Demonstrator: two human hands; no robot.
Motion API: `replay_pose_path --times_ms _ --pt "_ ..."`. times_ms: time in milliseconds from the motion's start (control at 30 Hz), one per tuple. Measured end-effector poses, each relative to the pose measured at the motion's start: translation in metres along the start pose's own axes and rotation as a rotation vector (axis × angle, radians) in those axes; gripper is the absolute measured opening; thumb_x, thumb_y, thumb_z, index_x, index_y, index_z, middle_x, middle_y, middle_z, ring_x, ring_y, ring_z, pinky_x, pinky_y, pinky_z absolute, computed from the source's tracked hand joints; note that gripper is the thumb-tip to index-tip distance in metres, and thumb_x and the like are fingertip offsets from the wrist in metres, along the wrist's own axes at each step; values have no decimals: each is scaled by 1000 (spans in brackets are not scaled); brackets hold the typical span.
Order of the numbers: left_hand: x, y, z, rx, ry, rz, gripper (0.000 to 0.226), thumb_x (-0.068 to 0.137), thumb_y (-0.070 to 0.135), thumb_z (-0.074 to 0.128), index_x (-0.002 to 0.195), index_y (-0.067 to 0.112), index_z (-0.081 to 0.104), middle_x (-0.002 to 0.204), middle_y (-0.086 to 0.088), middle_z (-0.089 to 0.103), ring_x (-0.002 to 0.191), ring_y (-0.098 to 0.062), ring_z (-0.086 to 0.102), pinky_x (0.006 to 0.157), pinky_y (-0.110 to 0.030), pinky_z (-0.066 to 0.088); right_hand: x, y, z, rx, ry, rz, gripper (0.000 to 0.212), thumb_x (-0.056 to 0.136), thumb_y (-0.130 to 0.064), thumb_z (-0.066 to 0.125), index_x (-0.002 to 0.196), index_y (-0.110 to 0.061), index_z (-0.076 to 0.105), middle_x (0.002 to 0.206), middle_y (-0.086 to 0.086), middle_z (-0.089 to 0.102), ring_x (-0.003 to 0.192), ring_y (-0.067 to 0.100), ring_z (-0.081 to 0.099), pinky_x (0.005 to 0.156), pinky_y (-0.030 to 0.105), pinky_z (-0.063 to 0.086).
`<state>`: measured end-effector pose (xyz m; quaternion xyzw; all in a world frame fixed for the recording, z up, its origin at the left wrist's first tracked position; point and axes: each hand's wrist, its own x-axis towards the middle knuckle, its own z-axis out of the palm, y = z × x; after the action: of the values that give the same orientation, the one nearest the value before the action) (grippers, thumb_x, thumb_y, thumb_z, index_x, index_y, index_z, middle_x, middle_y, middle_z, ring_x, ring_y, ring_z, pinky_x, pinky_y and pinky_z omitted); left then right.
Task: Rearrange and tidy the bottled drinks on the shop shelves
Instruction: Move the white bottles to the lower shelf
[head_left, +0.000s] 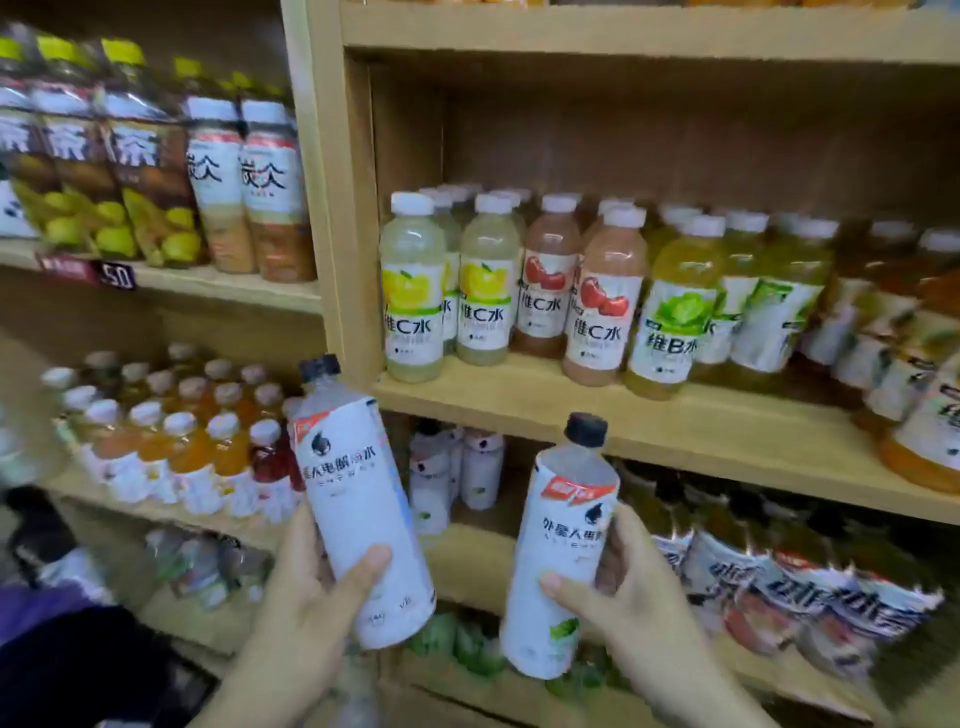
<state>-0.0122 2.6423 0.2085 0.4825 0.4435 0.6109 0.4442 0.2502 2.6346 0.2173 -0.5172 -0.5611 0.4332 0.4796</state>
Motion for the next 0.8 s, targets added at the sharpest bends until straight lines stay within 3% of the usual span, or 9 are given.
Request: replay_pose_path --times_ms 100,200,233,333,467,567,633,800 --pt "-17 -33 -3 -15 19 -111 54 87 16 77 134 27 53 121 3 72 105 -13 71 73 -24 60 0 36 9 -79 -95 50 63 81 -10 84 127 -38 50 119 -16 71 103 -4 68 79 17 54" --pt "-28 -60 -11 49 -24 -186 79 61 51 90 131 37 57 127 2 70 115 -22 68 87 -44 59 4 67 19 -77 -123 105 61 84 -16 83 130 -38 50 122 -17 68 107 -4 66 86 23 56" --pt "-30 -67 -13 41 -28 -214 78 59 54 89 129 41 58 129 2 69 117 -23 67 93 -50 56 6 77 22 -75 -101 118 62 84 -18 84 131 -39 50 122 -18 68 108 -4 65 90 28 57" --pt "-30 -80 -16 54 -83 -263 71 67 47 82 133 44 53 133 4 67 122 -22 64 99 -55 52 23 97 33 -81 -14 134 60 83 -19 84 126 -43 51 117 -23 68 107 -4 64 95 36 56" --pt "-20 -89 -22 105 -123 -274 78 65 47 80 136 38 50 128 7 69 119 -18 66 95 -46 55 66 110 47 -141 48 114 59 83 -21 84 128 -37 48 125 -16 64 112 2 62 97 40 55" --pt "-4 -93 -32 104 -171 -279 78 70 42 82 140 37 49 132 2 67 122 -24 64 99 -56 52 103 120 56 -280 73 67 56 84 -32 82 124 -41 44 124 -12 61 114 11 61 93 42 54" --pt "10 -94 -42 105 -214 -280 76 75 38 83 142 37 48 136 -1 65 124 -27 63 100 -60 50 124 129 63 -370 116 86 51 83 -37 81 119 -31 46 120 -2 61 110 20 61 90 45 54" --pt "32 -100 -58 143 -229 -244 67 81 26 74 141 39 47 133 7 66 123 -18 64 99 -52 54 150 149 80 -410 174 153 48 85 -31 81 113 -22 43 116 4 59 108 22 59 88 39 51"
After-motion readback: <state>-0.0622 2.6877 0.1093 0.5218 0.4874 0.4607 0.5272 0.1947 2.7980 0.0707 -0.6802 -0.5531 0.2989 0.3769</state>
